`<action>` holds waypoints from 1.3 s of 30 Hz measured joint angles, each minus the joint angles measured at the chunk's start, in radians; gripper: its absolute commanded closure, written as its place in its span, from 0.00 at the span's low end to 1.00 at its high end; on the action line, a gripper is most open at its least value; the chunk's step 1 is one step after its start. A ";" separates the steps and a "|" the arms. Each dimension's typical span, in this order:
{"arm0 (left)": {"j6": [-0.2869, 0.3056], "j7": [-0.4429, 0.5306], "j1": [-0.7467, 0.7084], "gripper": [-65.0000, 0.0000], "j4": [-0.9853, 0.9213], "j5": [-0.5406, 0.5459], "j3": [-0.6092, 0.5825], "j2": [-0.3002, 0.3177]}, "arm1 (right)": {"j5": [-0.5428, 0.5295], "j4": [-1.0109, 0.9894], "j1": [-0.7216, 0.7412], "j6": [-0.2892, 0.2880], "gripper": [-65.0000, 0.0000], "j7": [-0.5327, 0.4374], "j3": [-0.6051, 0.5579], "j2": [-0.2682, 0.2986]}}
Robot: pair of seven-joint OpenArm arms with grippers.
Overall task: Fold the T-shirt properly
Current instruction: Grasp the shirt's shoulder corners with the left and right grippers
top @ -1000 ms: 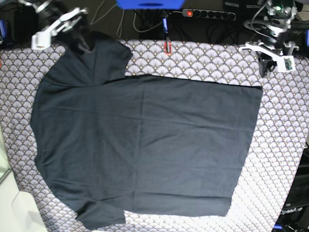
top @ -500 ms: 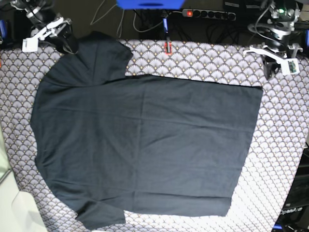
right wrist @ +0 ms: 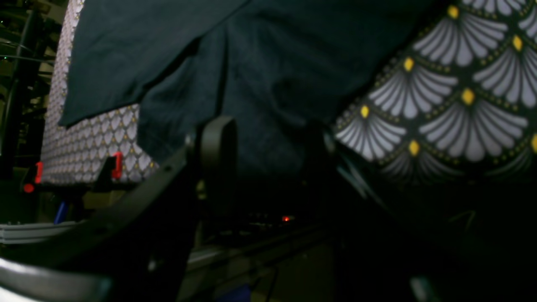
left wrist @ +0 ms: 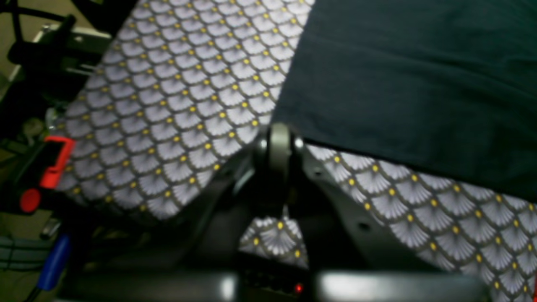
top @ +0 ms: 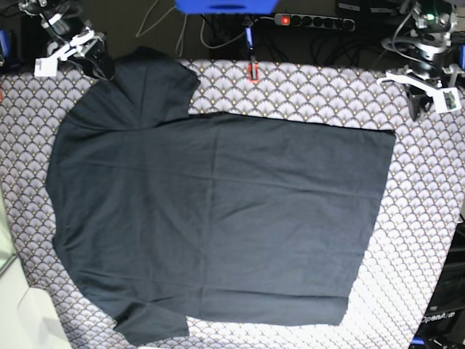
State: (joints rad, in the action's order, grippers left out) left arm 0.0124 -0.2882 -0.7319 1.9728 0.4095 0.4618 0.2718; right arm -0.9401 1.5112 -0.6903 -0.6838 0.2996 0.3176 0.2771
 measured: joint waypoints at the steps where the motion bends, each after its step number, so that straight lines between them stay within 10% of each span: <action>1: 0.000 0.000 0.000 1.00 0.000 0.000 0.000 -0.001 | 0.000 0.000 0.000 0.000 0.57 0.000 0.000 0.000; 30: 0.000 0.000 0.001 1.00 -0.001 0.000 0.000 -0.003 | -0.018 -0.072 0.008 -0.008 0.59 -0.034 -0.060 0.005; 39: -0.001 0.000 0.006 1.00 -0.005 0.001 0.000 -0.003 | -0.006 -0.077 0.035 -0.007 1.00 0.000 -0.104 0.006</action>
State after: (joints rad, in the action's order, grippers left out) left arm 0.0116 -0.2882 -0.7258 1.9682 0.4103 0.4622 0.2684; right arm -0.9466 1.4345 -0.6548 -0.6907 0.2996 0.2138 0.2829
